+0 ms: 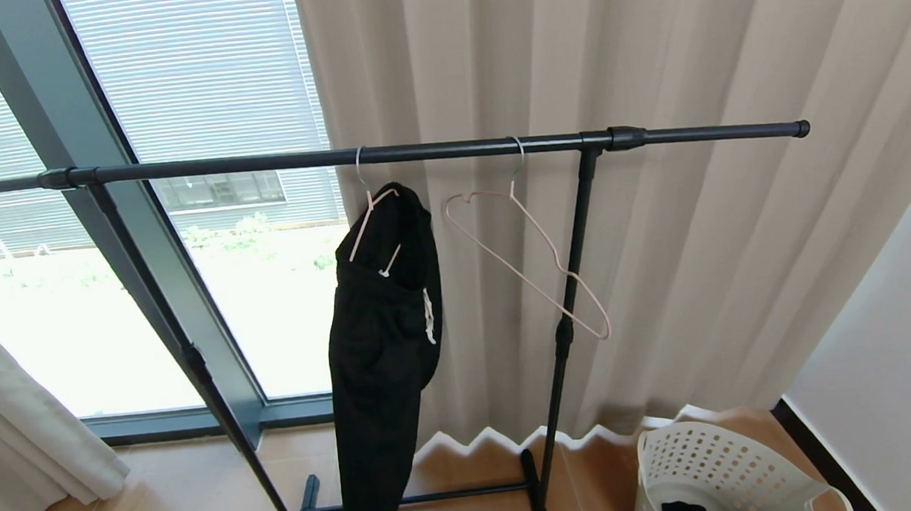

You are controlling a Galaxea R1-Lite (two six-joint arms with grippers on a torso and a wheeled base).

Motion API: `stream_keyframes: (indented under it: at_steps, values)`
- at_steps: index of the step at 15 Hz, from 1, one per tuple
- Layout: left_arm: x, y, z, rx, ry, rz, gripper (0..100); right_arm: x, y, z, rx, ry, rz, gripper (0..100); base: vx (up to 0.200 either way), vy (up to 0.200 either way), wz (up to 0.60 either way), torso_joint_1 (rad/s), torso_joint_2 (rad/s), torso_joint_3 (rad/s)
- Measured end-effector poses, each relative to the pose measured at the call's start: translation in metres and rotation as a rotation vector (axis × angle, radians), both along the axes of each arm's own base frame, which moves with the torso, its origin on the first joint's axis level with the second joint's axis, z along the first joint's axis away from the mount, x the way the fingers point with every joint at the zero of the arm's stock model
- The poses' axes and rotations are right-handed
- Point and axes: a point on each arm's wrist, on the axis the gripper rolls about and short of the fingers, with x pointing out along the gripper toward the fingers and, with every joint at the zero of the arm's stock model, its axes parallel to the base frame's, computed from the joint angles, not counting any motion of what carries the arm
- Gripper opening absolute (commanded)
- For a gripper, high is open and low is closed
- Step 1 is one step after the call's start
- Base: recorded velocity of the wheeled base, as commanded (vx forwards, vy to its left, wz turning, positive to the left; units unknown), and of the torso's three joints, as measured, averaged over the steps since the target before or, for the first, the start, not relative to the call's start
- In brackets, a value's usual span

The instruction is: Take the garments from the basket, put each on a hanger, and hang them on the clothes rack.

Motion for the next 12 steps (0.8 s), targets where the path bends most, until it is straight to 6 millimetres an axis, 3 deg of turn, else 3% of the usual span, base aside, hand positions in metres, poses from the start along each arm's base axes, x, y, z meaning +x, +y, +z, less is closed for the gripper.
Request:
stream_keyframes:
  at_steps: [2,4,8,12]
  values:
    - [-0.0013,0.0040,-0.0037,0.048,-0.015,0.206,100,0.0000,-0.0005,0.0002,0.016,-0.003,-0.025,100,0.000,0.000,0.00,0.000,0.00,0.000]
    - [-0.0023,0.0053,-0.0058,0.002,-0.013,0.278,100,0.0001,-0.0013,-0.0002,0.041,-0.004,-0.063,100,0.000,0.000,0.00,0.000,0.00,0.000]
    - [-0.0030,0.0057,-0.0062,-0.021,-0.019,0.297,100,0.0000,0.0013,-0.0004,0.033,0.004,0.057,100,0.000,0.000,0.00,0.000,0.00,0.000]
    - [-0.0030,0.0057,-0.0063,-0.019,-0.021,0.296,100,-0.0003,0.0016,0.0005,0.030,0.000,0.068,100,0.000,0.000,0.00,0.000,0.00,0.000]
